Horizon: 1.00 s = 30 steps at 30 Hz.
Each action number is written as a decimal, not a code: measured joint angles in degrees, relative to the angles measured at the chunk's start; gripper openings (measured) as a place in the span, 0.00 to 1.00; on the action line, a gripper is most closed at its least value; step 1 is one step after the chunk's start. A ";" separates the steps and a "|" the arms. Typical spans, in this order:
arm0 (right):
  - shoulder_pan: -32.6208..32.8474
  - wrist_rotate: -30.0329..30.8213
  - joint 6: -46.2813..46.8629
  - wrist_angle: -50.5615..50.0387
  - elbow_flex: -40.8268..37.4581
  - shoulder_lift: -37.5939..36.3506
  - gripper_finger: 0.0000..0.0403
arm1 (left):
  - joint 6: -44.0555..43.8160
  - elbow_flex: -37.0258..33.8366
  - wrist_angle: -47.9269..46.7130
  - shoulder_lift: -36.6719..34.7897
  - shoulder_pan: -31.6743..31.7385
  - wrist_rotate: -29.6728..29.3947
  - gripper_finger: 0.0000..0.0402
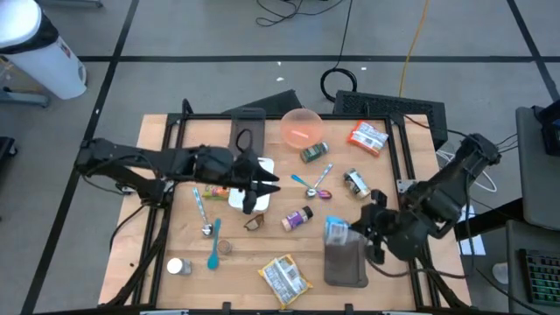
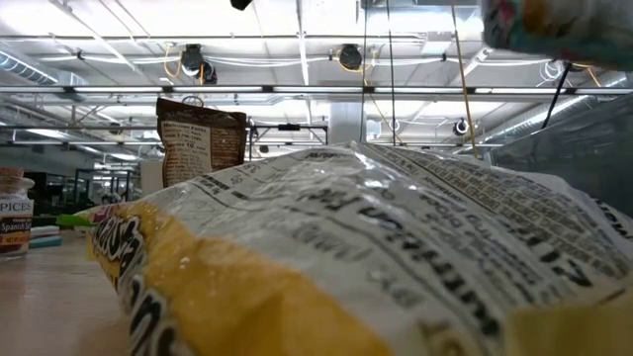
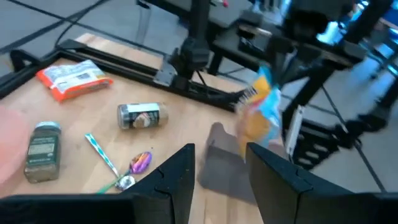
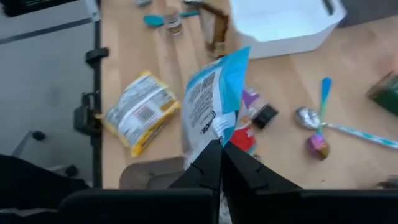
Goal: Pick & Place Food Item
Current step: Put blue noodle pack into the bottom black transparent bin
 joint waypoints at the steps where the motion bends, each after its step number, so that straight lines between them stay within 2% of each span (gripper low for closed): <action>1: 1.01 0.63 0.56 0.82 -0.78 -0.22 0.00 | -0.94 -0.06 0.45 0.01 -0.84 -1.34 0.37; 5: 4.98 3.89 3.64 1.43 -2.85 -0.53 0.00 | -4.97 -0.04 2.39 0.26 -3.77 -5.79 0.37; 9: 7.89 7.33 7.03 3.05 -5.62 -0.49 0.00 | -7.17 0.01 3.69 1.41 -5.87 -6.90 0.37; 18: 10.08 9.97 10.48 11.92 -13.50 -0.45 0.00 | -9.33 0.09 4.95 5.42 -8.14 -6.97 0.37; 30: 10.04 10.04 14.87 12.12 -18.95 -0.48 0.00 | -13.22 0.11 10.71 11.46 -9.36 -4.45 0.37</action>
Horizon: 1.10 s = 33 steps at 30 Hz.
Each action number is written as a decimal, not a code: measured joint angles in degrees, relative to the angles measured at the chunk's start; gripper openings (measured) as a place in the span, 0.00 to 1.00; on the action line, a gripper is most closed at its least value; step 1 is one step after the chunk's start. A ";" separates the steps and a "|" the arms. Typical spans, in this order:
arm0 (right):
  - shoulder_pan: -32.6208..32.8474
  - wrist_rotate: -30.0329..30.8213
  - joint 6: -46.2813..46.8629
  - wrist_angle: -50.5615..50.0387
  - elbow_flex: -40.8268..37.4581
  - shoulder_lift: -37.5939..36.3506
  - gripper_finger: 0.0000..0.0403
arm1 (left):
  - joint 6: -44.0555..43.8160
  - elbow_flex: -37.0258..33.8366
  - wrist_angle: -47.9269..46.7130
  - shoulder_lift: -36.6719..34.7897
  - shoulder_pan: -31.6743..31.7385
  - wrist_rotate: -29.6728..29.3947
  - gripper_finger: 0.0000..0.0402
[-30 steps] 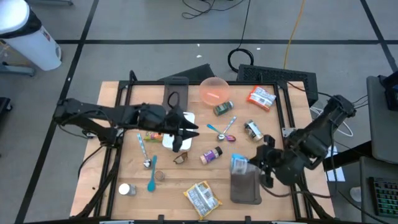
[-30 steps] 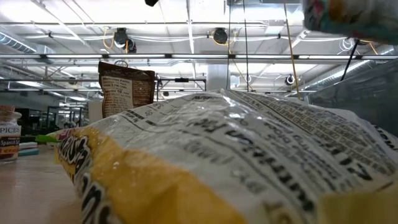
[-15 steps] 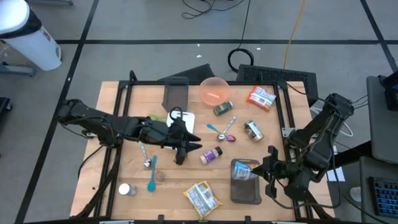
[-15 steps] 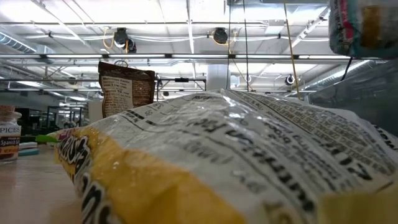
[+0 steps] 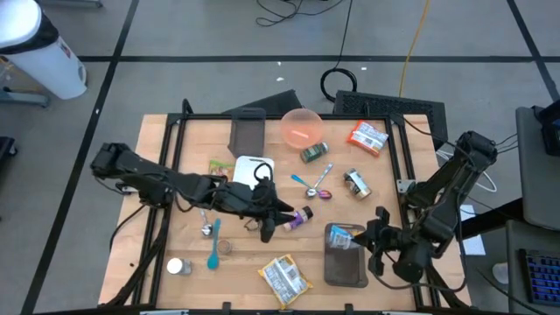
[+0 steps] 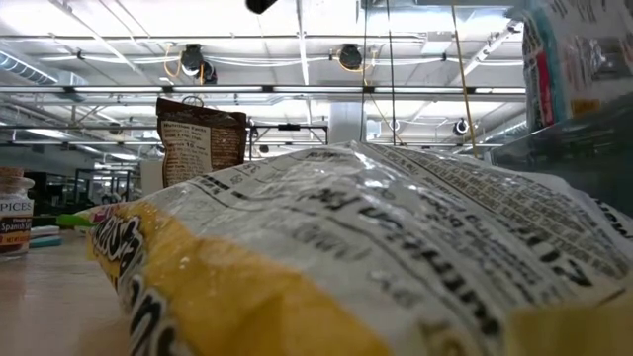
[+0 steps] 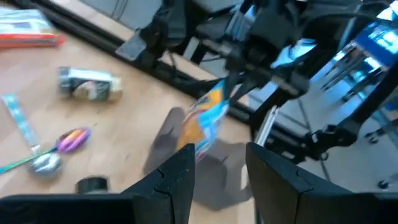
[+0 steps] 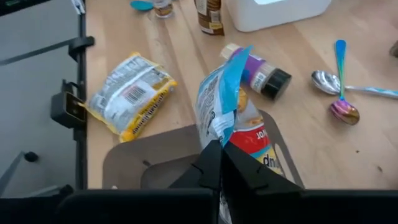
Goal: Pick & Place Food Item
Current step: Put blue noodle pack into the bottom black transparent bin
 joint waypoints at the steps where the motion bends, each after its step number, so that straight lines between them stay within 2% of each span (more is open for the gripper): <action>1: 0.00 0.00 0.06 -0.02 -0.39 0.00 0.00 | -0.05 -0.10 -0.68 0.12 -0.13 0.54 0.37; 6: -0.13 -0.09 2.02 0.18 -2.63 0.00 0.00 | -1.06 -0.12 1.15 0.97 -0.35 2.54 0.37; 14: -1.06 -0.09 2.94 0.69 -4.92 0.00 0.00 | -0.67 -0.10 4.10 0.92 -0.54 2.53 0.37; 33: -5.08 -0.22 -3.04 2.17 -7.45 0.00 0.00 | -0.87 -0.10 4.50 0.92 -0.54 2.60 0.37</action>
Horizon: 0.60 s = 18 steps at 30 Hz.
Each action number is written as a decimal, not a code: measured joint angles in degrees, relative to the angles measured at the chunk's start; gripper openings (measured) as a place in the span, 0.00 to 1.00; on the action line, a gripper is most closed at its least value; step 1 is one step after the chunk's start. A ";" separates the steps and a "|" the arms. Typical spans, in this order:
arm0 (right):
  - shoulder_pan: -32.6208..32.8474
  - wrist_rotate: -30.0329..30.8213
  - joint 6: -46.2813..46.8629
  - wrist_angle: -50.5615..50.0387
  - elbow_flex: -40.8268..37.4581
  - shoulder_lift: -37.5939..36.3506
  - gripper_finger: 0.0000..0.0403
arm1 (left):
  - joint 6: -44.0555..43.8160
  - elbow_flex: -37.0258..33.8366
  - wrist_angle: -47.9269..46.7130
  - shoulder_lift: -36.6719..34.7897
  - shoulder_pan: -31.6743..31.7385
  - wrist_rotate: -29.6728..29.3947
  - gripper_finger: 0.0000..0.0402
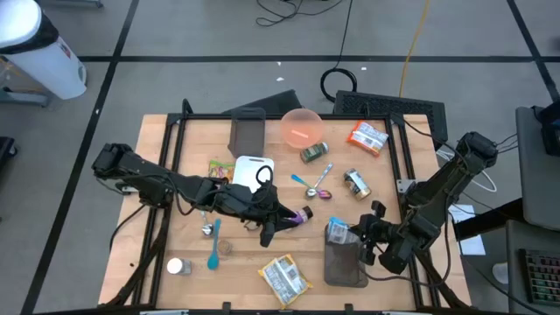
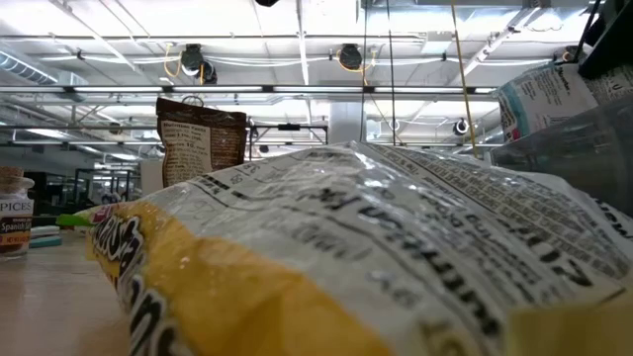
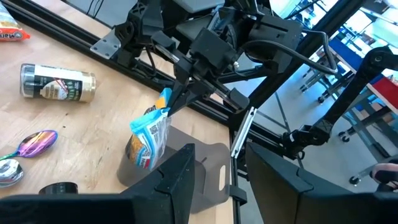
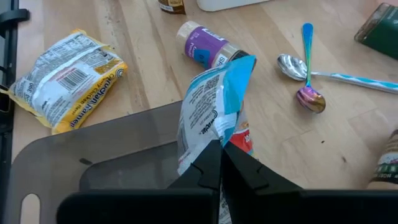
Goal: Pick & Place Food Item
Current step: Put blue noodle pack into the bottom black transparent bin
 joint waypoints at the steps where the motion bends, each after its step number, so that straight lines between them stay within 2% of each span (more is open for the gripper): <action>1: -0.17 0.00 -0.15 0.00 0.00 0.00 0.00 | 0.00 0.00 -0.02 0.00 0.02 0.02 0.37; 18: -4.01 -0.46 -4.89 -0.02 0.00 0.00 0.00 | 0.06 0.00 -0.02 0.00 0.02 0.07 0.37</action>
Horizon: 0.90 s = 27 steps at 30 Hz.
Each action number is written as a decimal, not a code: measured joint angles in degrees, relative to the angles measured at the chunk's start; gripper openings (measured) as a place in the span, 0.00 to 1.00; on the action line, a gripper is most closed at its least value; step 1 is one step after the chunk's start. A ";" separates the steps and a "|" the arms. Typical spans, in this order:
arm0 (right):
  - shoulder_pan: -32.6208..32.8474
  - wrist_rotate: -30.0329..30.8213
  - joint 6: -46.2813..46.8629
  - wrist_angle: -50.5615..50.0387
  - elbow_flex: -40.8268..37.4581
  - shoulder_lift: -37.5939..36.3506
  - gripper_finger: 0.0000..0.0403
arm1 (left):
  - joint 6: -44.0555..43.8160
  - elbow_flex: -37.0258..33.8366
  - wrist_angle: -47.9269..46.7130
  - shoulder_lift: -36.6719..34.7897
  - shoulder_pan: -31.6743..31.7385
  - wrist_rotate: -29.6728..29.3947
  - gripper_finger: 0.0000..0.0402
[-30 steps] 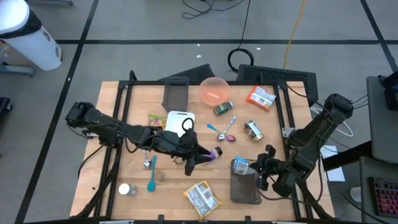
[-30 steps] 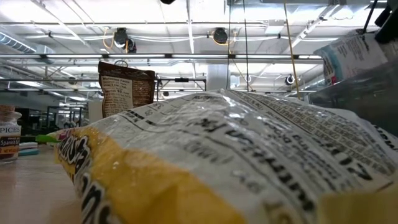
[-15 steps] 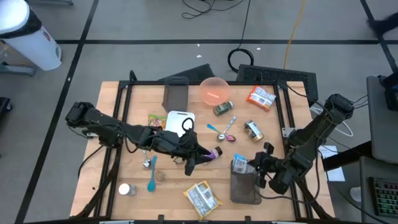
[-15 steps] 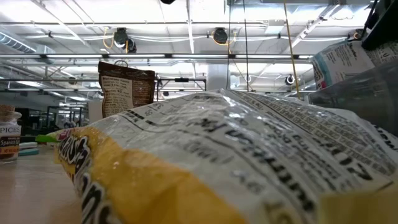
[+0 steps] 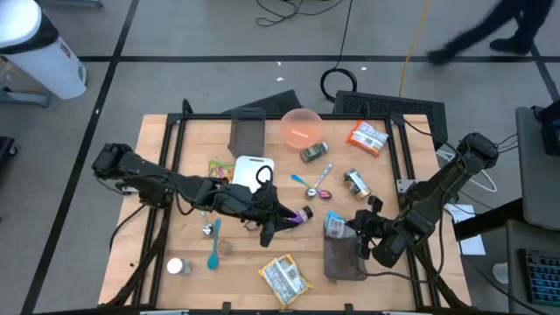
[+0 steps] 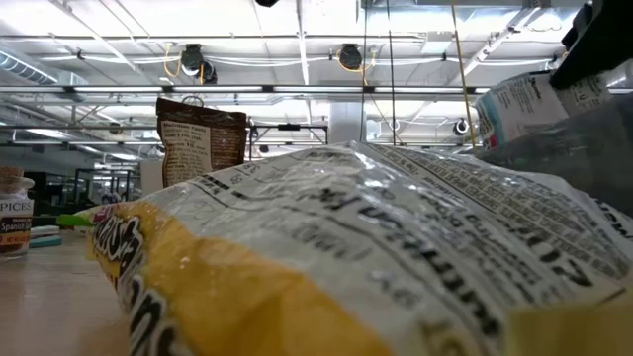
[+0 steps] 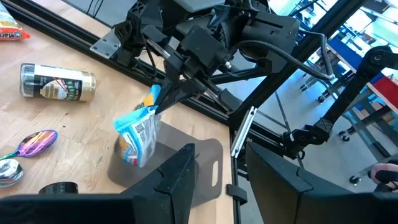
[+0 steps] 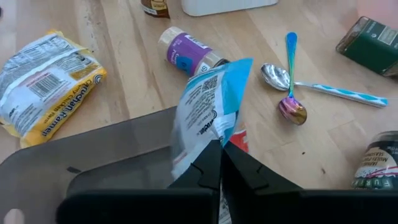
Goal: Pick & Place Food Item
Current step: Put blue noodle pack into the bottom black transparent bin
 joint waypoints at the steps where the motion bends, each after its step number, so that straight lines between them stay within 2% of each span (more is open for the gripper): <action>1: 0.00 -0.70 -0.02 0.01 0.00 0.00 0.00 | 0.00 0.00 0.00 0.00 -0.01 0.00 0.37; 11: 2.33 -1.09 0.78 0.28 -1.82 0.00 0.00 | 0.77 0.00 -0.20 0.01 -0.02 0.00 0.37; 16: 2.71 -0.83 1.86 4.77 -4.61 0.00 0.00 | 0.37 0.00 -0.20 0.00 -0.02 0.00 0.37; 27: 2.71 -0.71 -1.26 5.99 -4.90 0.00 0.00 | 0.03 0.00 -0.22 0.00 -0.01 0.00 0.37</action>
